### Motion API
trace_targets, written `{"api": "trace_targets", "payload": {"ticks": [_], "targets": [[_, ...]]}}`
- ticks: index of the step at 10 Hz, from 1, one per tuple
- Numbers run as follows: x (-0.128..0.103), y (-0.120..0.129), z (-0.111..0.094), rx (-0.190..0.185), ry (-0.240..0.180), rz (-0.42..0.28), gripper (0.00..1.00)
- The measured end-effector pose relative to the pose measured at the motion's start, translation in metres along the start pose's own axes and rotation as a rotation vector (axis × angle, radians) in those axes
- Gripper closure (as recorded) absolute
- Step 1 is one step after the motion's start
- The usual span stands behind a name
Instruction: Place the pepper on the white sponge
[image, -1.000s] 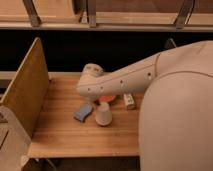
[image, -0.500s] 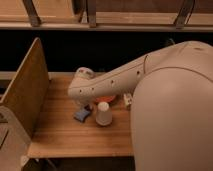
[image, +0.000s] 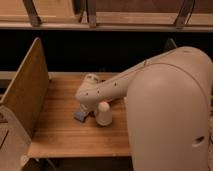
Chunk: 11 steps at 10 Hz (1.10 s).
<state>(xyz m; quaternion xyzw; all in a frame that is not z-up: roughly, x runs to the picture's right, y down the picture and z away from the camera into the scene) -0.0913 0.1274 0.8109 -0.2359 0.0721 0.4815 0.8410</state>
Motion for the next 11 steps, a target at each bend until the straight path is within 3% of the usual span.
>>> {"api": "trace_targets", "payload": {"ticks": [6,9,11], "targets": [[-0.017,0.011,0.033,-0.066,0.019,-0.046,0.97],[-0.018,0.019,0.039,-0.099,0.026,-0.060,0.71],[-0.018,0.018,0.039,-0.098,0.026,-0.057,0.67]]}}
